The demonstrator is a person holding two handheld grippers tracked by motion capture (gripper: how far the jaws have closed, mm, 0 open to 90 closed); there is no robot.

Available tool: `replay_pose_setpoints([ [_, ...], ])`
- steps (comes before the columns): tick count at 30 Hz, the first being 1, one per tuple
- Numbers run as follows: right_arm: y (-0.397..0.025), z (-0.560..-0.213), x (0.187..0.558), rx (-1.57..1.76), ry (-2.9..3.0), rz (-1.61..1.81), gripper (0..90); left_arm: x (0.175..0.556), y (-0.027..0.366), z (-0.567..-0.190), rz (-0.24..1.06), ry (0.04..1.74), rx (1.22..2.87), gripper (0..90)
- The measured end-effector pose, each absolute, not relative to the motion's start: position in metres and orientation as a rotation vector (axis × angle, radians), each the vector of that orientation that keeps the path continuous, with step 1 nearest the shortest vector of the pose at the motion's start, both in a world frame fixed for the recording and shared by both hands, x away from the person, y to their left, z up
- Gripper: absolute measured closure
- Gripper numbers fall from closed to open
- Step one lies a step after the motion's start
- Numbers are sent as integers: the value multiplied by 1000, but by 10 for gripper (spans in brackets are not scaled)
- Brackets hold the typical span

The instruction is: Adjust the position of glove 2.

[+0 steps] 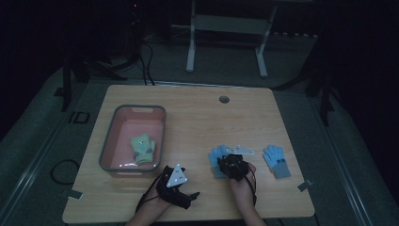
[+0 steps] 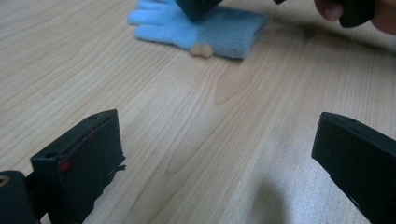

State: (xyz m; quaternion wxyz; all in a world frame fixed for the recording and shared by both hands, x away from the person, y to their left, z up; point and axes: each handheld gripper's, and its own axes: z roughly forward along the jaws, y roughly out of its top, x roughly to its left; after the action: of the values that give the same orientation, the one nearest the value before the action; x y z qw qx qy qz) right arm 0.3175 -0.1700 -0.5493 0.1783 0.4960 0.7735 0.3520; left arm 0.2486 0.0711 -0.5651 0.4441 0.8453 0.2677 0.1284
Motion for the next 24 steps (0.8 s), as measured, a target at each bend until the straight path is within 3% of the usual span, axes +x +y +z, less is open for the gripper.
replay_pose_setpoints([
  [9,-188,-524,314,1283,2213,1047,705,249,71,-565,320,656,2101,20],
  [24,-271,-506,311,1185,2148,1029,722,249,70,-566,318,661,2099,21],
])
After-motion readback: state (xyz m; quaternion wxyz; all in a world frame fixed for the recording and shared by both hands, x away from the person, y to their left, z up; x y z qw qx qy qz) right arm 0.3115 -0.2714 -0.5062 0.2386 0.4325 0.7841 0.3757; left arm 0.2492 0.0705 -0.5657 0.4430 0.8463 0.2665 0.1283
